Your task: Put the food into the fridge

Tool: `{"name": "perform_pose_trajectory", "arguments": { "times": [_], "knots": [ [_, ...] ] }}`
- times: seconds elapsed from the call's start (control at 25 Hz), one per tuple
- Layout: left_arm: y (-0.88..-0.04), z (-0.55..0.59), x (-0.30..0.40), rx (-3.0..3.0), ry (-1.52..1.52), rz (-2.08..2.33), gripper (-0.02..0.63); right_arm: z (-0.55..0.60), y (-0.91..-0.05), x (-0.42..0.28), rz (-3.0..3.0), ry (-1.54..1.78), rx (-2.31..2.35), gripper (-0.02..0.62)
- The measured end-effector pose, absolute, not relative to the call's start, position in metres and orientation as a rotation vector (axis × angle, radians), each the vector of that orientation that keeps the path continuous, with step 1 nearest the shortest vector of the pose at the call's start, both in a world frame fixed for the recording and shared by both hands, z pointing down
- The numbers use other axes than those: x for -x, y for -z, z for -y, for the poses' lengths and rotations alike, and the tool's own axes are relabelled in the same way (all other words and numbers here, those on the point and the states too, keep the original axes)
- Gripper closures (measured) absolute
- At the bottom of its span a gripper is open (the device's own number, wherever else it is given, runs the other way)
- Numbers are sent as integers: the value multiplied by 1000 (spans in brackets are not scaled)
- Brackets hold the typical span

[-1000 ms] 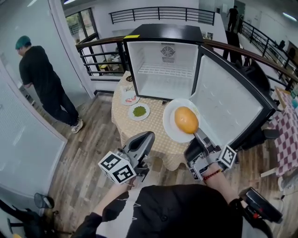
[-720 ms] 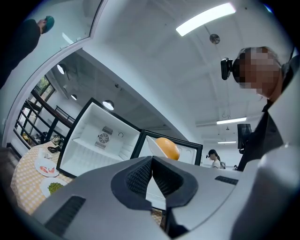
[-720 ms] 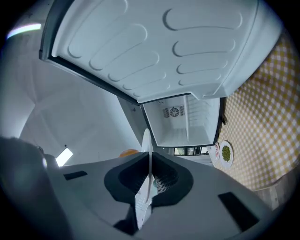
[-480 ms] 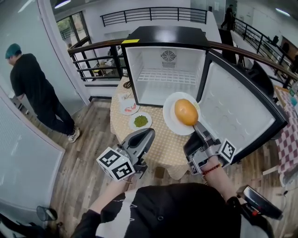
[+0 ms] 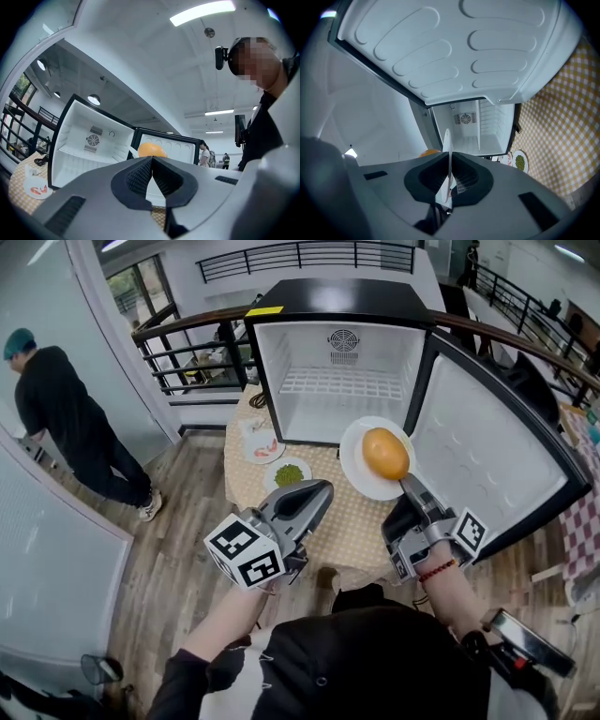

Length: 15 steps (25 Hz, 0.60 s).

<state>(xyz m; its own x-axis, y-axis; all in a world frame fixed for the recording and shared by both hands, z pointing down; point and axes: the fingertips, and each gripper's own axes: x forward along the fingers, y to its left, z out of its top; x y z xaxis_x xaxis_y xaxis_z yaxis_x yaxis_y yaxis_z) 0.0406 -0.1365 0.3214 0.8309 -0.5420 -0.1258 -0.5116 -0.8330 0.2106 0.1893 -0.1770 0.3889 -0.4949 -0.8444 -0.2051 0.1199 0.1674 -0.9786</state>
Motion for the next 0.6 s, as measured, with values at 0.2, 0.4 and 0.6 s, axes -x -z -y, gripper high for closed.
{"name": "perform_pose_trajectory", "arguments": {
  "times": [0.2,0.4,0.6],
  "knots": [
    [-329,144,-34,-2791,309,817,592,194,-405,-190,-1547,1455,837,571],
    [-342,162,-27,-2739,317,844,592,212,-418,-181,-1520,1490,862,571],
    [-346,203,-17,-2726,306,837,592,249,-421,-169,-1502,1499,883,571]
  ]
}}
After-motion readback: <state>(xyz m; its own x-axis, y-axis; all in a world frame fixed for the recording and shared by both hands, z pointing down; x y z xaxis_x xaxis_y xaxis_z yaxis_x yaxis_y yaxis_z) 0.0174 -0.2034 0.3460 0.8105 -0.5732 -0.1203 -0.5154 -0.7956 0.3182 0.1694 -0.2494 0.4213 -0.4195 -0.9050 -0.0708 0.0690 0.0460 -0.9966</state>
